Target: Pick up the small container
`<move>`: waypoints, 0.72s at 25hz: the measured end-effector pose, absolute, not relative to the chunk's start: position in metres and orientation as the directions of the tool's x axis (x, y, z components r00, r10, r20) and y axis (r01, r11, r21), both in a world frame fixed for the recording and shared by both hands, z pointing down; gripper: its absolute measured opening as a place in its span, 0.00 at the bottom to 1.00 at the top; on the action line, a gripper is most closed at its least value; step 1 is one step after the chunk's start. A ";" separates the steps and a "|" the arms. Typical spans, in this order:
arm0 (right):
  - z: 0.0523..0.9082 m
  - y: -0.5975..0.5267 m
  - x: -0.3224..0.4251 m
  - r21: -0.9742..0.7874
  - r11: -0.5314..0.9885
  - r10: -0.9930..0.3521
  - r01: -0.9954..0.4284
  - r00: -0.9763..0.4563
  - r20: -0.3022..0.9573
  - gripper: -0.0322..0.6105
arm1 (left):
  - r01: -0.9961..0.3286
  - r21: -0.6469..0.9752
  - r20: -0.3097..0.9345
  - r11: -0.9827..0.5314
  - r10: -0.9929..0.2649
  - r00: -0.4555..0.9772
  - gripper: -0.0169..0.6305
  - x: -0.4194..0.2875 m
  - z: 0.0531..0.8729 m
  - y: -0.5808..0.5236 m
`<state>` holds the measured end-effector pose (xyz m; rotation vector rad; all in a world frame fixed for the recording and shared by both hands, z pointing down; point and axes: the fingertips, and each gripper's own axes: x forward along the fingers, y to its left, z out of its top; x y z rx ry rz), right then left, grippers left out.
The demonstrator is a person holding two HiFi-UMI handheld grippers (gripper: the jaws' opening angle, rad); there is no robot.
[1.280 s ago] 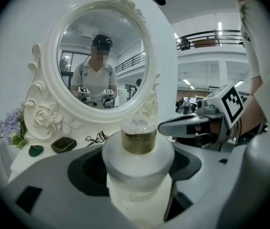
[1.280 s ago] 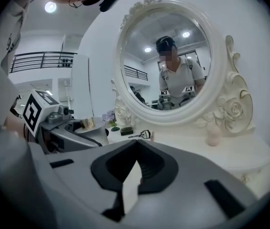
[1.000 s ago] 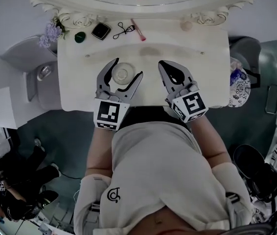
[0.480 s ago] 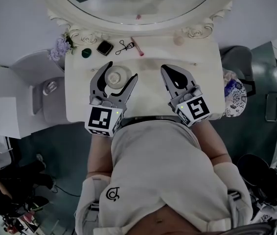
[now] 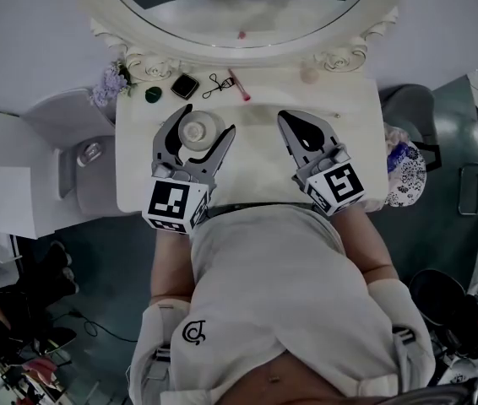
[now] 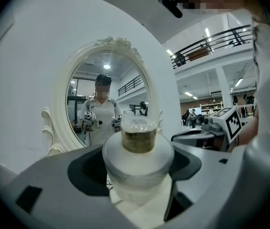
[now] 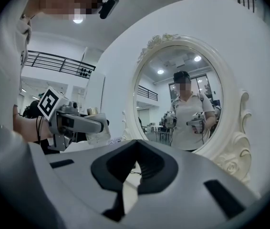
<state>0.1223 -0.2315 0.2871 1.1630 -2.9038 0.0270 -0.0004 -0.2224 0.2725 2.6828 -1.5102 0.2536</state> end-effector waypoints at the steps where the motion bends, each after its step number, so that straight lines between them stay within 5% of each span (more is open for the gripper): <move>1: 0.287 -0.231 0.122 -0.008 0.724 -0.690 -0.690 -0.724 0.021 0.06 | -0.853 -0.037 0.170 -0.521 -0.844 0.508 0.57 0.000 0.272 -0.222; 18: 0.283 -0.218 0.111 -0.008 0.755 -0.655 -0.655 -0.755 0.002 0.06 | -0.854 -0.029 0.178 -0.519 -0.844 0.506 0.57 -0.003 0.278 -0.214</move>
